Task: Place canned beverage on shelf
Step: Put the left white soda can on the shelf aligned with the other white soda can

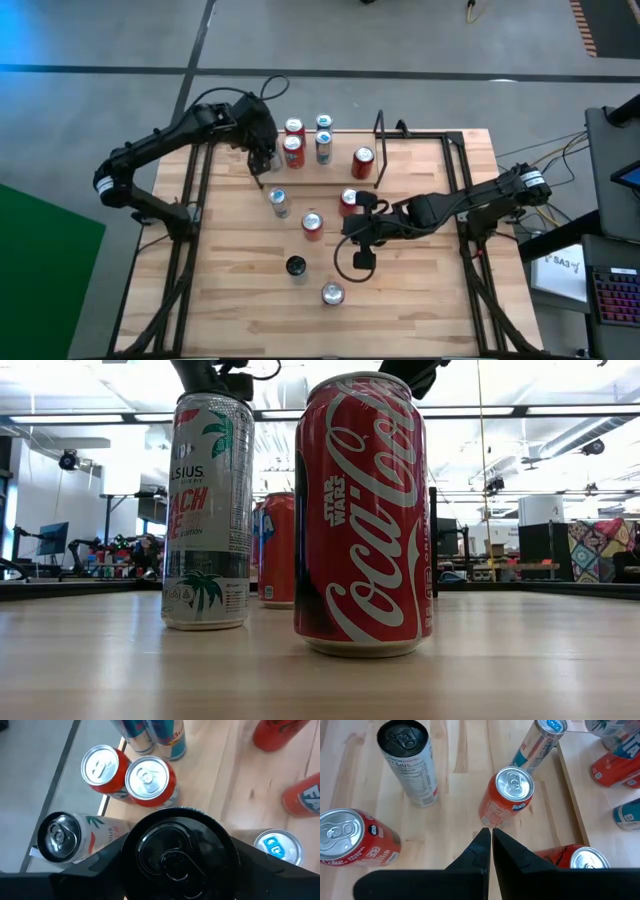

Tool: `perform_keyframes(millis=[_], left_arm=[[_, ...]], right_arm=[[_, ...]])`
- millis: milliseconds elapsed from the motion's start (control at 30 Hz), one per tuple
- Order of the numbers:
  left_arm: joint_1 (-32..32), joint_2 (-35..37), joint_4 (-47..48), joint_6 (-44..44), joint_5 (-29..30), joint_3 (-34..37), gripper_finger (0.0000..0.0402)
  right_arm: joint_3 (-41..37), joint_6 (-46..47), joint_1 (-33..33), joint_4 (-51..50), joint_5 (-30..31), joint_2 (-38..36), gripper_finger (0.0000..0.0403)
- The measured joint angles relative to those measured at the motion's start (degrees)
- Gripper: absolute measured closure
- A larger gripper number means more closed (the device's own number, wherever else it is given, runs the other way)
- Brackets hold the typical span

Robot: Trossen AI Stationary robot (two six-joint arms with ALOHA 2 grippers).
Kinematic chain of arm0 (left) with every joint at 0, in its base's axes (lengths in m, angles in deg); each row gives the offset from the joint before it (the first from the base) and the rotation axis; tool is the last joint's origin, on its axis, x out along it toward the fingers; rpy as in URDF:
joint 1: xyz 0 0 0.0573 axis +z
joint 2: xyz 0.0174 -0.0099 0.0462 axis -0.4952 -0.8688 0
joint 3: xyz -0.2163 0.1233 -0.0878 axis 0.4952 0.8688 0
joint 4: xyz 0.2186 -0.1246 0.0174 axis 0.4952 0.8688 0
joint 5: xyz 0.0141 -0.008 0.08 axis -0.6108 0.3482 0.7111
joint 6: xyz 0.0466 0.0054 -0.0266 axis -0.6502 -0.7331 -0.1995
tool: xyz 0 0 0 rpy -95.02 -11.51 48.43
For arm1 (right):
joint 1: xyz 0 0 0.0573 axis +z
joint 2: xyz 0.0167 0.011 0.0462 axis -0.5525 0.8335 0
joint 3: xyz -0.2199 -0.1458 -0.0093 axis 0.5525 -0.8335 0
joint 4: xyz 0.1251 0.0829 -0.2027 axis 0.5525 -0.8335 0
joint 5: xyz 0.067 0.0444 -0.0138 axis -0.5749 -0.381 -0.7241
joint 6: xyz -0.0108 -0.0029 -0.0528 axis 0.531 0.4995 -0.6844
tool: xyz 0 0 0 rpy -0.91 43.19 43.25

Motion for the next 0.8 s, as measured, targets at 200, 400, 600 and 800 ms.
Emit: perform_keyframes(millis=[200,400,600,800], left_arm=[[0.68,-1.20,-0.39,0.42,0.25,0.00,0.0150],[1.95,-2.38,-0.48,0.36,0.25,0.00,0.0150],[2.12,-2.45,-0.57,0.21,0.25,0.00,0.0150],[2.21,-2.45,-0.82,0.01,0.23,0.62,0.0150]], right_arm=[[0.00,-0.04,0.00,-0.02,0.00,0.00,0.0394],[0.00,-0.07,0.00,-0.02,0.00,0.02,0.0394],[0.00,-0.14,0.00,-0.02,0.00,0.00,0.0394],[0.00,-0.18,0.00,-0.02,0.00,0.00,0.0394]])
